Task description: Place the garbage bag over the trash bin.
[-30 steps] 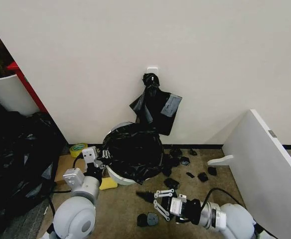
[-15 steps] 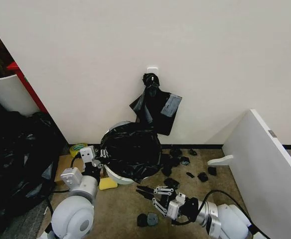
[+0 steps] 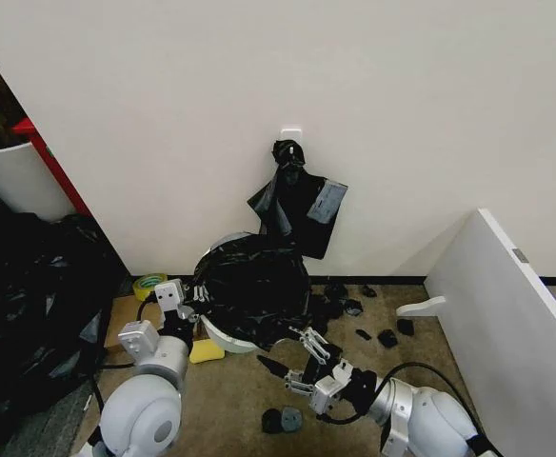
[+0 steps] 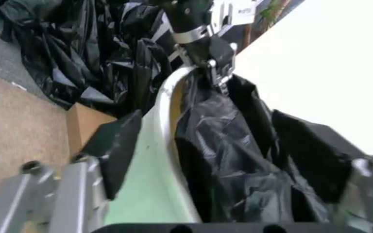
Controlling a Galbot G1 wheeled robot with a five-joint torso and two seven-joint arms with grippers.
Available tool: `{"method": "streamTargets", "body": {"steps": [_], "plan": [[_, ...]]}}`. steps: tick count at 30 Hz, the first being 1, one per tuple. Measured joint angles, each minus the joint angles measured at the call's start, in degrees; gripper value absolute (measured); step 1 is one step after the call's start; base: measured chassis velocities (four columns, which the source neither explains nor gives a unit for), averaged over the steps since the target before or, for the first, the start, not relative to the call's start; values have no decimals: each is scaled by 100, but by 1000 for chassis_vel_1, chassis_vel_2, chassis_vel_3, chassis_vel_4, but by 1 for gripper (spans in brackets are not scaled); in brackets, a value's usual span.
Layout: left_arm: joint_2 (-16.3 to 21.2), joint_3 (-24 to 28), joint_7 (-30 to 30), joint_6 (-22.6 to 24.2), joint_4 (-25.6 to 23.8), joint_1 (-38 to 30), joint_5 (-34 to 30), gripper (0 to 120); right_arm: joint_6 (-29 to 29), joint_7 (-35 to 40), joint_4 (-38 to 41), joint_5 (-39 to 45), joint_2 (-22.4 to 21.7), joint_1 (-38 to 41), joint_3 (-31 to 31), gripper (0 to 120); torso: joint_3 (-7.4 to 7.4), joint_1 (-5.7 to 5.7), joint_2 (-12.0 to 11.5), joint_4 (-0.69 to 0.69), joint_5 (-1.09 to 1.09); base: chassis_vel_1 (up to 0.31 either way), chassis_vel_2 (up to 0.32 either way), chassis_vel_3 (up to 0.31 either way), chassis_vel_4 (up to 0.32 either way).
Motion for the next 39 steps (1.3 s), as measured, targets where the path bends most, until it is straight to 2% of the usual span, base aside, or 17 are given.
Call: {"method": "streamTargets", "body": {"steps": [3, 6, 9, 12, 15, 17, 22, 24, 28, 31, 33, 37, 38, 39], "plan": [[0, -2, -1, 0, -23, 7, 0, 5, -21, -8, -34, -15, -1, 26, 11, 90, 0, 0, 0, 0, 0, 0, 0, 0, 0], [-1, -2, -1, 1, -28, 7, 0, 5, -48, 14, -40, -26, -2, 38, 27, 84, 0, 0, 0, 0, 0, 0, 0, 0, 0], [-15, 17, -2, 2, -29, 2, 3, 5, -95, 85, -42, -68, -3, 54, 49, 70, 0, 0, 0, 0, 0, 0, 0, 0, 0], [-19, 27, -1, 3, -29, 0, 6, 5, -121, 159, -47, -95, -6, 64, 53, 63, 0, 0, 0, 0, 0, 0, 0, 0, 0], [-20, 31, -1, 5, -28, -2, 9, 5, -160, 245, -51, -110, -14, 83, 57, 47, 0, 0, 0, 0, 0, 0, 0, 0, 0], [-19, 31, -1, 5, -28, -2, 9, 5, -165, 251, -51, -110, -16, 88, 59, 46, 0, 0, 0, 0, 0, 0, 0, 0, 0], [-19, 24, -1, 6, -28, 8, 15, 5, -175, 256, -56, -90, -34, 108, 58, 22, 0, 0, 0, 0, 0, 0, 0, 0, 0], [-24, 23, -1, 6, -28, 9, 16, 5, -175, 256, -57, -84, -34, 108, 55, 18, 0, 0, 0, 0, 0, 0, 0, 0, 0], [-46, 24, -1, 6, -29, 25, 23, 5, -168, 192, -62, 33, -22, 103, 18, 1, 0, 0, 0, 0, 0, 0, 0, 0, 0], [-55, 27, -1, 6, -33, 36, 27, 5, -169, 78, -77, 324, -32, 95, -52, 0, 0, 0, 0, 0, 0, 0, 0, 0, 0], [-59, 29, -1, 6, -43, 41, 28, 5, -221, -68, -85, 807, -69, 84, -137, 0, 0, 0, 0, 0, 0, 0, 0, 0, 0], [-52, 32, -1, 5, -73, 45, 29, 5, -486, -718, -87, 2221, -203, 67, -276, 0, 0, 0, 0, 0, 1, 0, 0, 0, 0], [-52, 32, -1, 5, -73, 45, 29, 5, -486, -718, -87, 2221, -203, 67, -276, 0, 0, 0, 0, 0, 1, 0, 0, 0, 0], [-51, 29, -1, 0, -76, 42, 28, 5, -616, -1187, -101, 2986, -291, 68, -307, 0, 0, 0, 0, 0, 0, 0, 0, 0, 0]]}}
